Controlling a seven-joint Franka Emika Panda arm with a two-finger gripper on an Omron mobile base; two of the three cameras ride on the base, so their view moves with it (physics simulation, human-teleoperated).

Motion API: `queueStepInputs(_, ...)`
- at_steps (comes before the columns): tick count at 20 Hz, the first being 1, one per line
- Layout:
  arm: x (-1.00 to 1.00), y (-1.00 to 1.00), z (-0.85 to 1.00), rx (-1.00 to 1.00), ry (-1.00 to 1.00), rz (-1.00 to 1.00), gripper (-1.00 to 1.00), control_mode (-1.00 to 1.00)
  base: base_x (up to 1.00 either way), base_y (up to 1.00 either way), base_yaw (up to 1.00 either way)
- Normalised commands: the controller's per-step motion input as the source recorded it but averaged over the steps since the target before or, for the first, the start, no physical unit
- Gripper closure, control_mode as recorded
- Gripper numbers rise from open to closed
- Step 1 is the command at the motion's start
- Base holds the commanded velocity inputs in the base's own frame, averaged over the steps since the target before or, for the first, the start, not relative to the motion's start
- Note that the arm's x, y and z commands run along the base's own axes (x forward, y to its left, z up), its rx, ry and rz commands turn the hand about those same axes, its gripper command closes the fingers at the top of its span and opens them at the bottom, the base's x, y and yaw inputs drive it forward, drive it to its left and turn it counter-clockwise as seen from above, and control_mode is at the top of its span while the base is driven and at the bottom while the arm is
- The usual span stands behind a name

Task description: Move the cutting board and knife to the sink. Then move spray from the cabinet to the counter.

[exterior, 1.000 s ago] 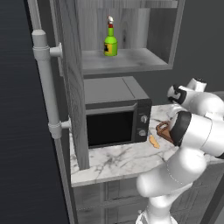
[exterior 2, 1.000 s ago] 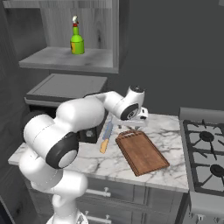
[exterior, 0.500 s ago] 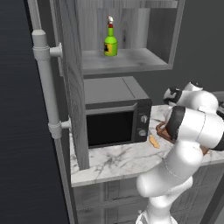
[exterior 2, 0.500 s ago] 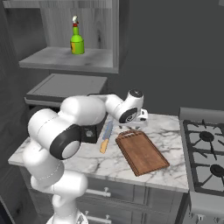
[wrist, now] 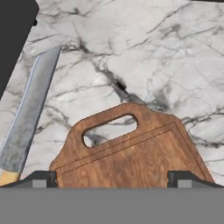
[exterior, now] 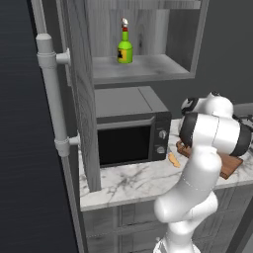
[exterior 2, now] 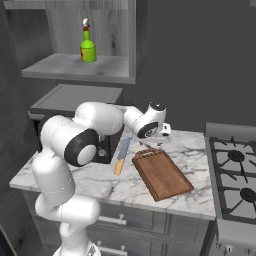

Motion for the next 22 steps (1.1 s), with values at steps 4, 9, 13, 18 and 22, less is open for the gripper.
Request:
queueStepInputs(4, 0.21, -0.17, -0.04, 0.0, 0.0, 0.0, -1.0, -1.0, 0.0, 0.0, 0.0)
queueStepInputs(9, 0.16, -0.16, -0.04, 0.0, 0.0, 0.0, -1.0, -1.0, 0.0, 0.0, 0.0)
queueStepInputs(13, 0.1, -0.07, -0.09, 0.0, 0.0, 0.0, -1.0, -1.0, 0.0, 0.0, 0.0)
queueStepInputs(18, 0.09, 0.0, -0.15, 0.0, 0.0, 0.0, -1.0, -1.0, 0.0, 0.0, 0.0)
queueStepInputs(22, 0.12, 0.0, -0.13, 0.0, 0.0, 0.0, -1.0, -1.0, 0.0, 0.0, 0.0)
